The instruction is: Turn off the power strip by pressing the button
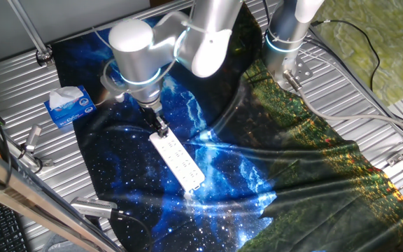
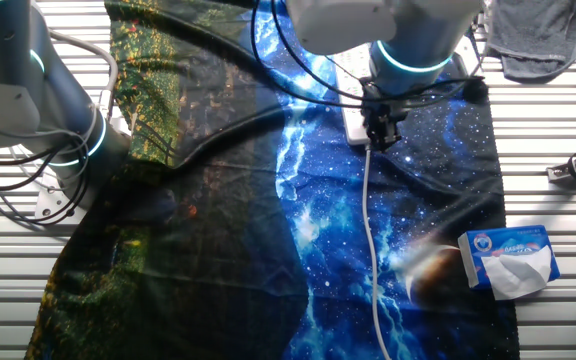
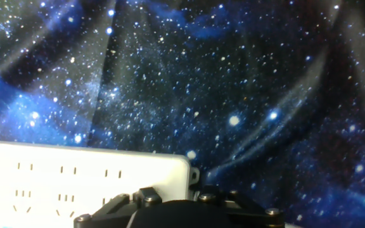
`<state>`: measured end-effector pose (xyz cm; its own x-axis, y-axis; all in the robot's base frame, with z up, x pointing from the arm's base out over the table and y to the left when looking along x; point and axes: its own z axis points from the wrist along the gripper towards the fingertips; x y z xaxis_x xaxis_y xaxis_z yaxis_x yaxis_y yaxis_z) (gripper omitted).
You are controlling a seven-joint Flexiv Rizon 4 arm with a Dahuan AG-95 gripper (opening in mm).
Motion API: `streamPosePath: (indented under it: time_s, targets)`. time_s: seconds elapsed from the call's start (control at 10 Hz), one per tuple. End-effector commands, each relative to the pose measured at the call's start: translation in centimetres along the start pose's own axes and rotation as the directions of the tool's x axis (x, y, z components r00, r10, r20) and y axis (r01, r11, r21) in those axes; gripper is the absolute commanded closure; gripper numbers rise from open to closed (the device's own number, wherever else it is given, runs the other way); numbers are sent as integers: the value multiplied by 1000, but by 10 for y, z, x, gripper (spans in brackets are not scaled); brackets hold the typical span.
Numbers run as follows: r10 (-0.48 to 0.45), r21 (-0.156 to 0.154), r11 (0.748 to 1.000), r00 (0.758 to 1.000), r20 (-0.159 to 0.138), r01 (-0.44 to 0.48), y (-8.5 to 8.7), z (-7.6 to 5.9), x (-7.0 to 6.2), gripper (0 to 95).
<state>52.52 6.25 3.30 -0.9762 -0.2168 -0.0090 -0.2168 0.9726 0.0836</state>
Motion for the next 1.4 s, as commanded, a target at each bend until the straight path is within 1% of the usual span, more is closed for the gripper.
streamPosePath:
  time_s: [0.1,0.2,0.3,0.4,0.5,0.6,0.8,1.0,1.2,1.4]
  targets:
    - [-21,10,1000,1000,-15,21,-4,-24,-3,380]
    - [-24,13,1000,1000,-16,25,-5,-37,-6,380]
    - [-21,21,1000,999,-27,22,-6,-50,-7,380]
    - [-10,47,999,999,-37,12,-7,-64,-9,570]
    - [-2,71,998,999,-39,4,-7,-71,-9,760]
    - [-2,81,997,999,-38,5,-7,-79,-9,950]
    - [-1,79,997,1000,-30,3,-6,-92,-10,950]
    - [3,102,995,999,-40,1,-5,-105,-10,950]
    - [0,113,994,999,-38,4,-4,-109,-9,950]
    - [-7,117,993,999,-45,12,-4,-115,-9,950]
